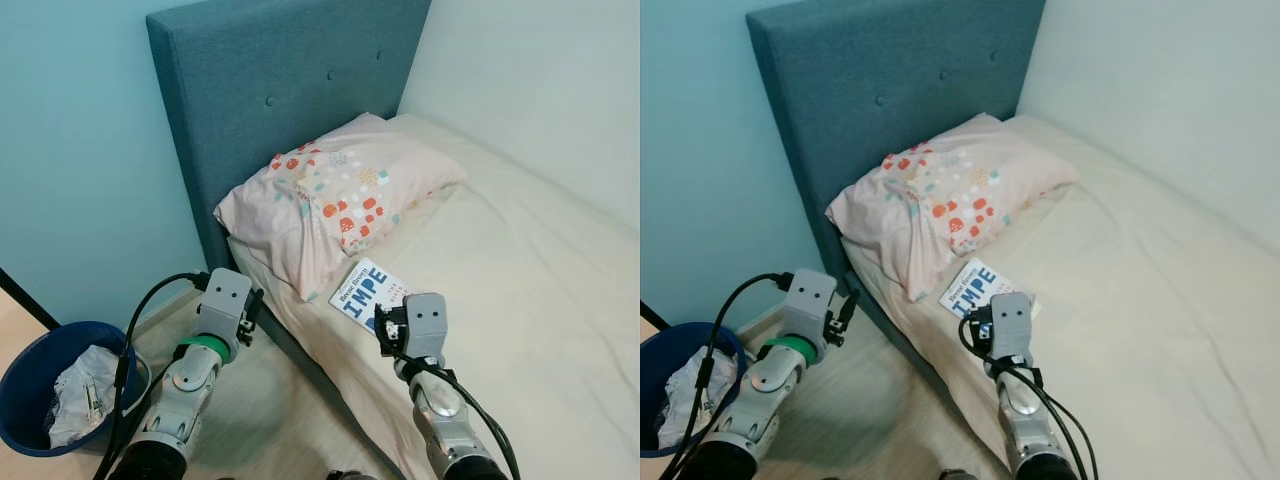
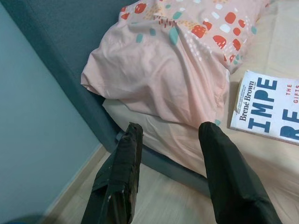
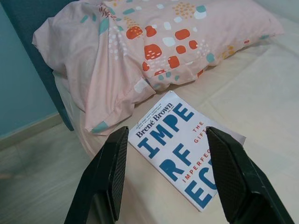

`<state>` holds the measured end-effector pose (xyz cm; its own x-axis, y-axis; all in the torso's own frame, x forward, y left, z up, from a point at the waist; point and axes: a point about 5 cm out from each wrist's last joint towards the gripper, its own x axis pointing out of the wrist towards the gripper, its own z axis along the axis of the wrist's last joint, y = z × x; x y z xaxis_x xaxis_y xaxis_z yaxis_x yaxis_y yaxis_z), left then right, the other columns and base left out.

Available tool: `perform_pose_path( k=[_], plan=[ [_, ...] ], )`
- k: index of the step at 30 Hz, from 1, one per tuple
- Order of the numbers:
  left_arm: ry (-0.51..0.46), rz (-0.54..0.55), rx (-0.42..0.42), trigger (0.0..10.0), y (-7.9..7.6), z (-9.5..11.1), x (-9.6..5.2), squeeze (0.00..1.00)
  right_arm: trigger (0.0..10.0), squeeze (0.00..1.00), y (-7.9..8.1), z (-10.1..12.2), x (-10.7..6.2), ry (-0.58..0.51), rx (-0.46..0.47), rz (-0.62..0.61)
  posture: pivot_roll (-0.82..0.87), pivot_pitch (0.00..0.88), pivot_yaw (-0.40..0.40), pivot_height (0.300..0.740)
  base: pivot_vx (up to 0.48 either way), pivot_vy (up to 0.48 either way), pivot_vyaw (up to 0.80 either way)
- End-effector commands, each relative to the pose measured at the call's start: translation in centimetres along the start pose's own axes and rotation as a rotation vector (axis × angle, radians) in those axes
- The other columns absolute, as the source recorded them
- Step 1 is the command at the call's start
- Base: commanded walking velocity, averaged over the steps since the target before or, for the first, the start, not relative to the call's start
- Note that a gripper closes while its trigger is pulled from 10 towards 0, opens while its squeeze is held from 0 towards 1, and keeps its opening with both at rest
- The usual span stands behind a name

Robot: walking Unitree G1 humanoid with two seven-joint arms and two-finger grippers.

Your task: Clean up the room

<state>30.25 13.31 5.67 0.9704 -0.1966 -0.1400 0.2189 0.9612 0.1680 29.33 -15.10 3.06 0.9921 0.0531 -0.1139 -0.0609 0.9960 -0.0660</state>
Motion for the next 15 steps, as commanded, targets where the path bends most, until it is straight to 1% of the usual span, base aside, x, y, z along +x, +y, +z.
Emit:
perform_pose_path(
  k=[1, 9, 15],
  plan=[
    [0.019, -0.005, 0.000, 10.0, -0.26, -0.62, -0.28, 0.00, 10.0, 0.00, -0.25, -0.54, -0.30, 0.022, 0.003, -0.012, 0.01, 0.048, 0.014, 0.740, 0.000, 0.000, 0.00],
    [0.017, -0.006, 0.002, 10.0, -0.19, -0.57, -0.22, 0.00, 10.0, 0.00, -0.10, -0.52, -0.27, 0.021, -0.001, -0.003, 0.01, 0.048, 0.014, 0.740, 0.000, 0.000, 0.00],
    [0.015, -0.003, 0.007, 10.0, 0.05, -0.47, -0.04, 0.00, 10.0, 0.00, 0.05, -0.29, 0.02, 0.019, -0.008, 0.009, 0.02, 0.029, 0.010, 0.740, 0.000, 0.000, 0.00]
  ],
)
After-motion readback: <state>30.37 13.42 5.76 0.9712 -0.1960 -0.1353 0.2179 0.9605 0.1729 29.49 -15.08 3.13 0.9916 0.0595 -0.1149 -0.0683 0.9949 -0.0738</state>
